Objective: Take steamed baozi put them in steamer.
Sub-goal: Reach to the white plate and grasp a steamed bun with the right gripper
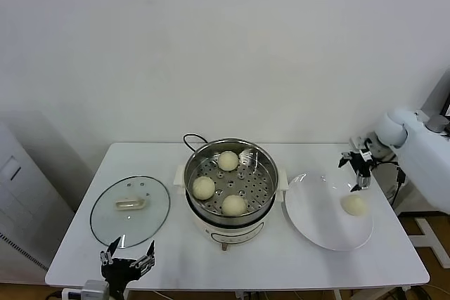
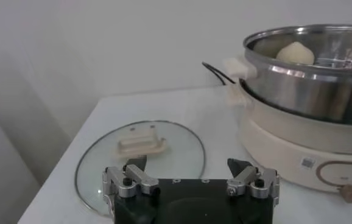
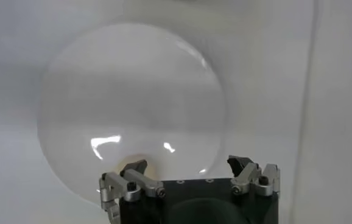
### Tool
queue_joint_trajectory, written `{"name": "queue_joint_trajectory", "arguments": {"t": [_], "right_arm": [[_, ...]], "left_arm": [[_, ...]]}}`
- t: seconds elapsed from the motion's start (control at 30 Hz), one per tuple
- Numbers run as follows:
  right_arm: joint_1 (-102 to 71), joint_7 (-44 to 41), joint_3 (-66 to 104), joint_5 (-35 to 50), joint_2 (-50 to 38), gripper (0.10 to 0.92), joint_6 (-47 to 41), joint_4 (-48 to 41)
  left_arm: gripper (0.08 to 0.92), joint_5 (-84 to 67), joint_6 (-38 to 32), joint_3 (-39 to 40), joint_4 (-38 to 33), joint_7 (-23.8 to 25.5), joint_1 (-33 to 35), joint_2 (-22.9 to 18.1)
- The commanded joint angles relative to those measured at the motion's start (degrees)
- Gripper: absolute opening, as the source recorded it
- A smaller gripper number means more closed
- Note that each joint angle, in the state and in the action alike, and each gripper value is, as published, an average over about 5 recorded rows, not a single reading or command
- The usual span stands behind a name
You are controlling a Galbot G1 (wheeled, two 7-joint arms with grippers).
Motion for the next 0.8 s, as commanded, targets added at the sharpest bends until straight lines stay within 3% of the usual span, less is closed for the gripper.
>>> {"name": "queue_joint_trajectory", "arguments": {"t": [0.03,0.8], "right_arm": [[-7.7,0.3,7.9,-8.5,1.4,0.823,4.7,-3.8],[-9.9,2.5,10.7,-13.8,4.7,0.823,5.0,-6.5]], "left_arm": [[0.823,-0.2,0.4,-0.2,0.4,0.2,0.3,-2.8],[0.823,-0.3,0.8,-0.8,1.8,0.5,-0.4,-2.2]]}}
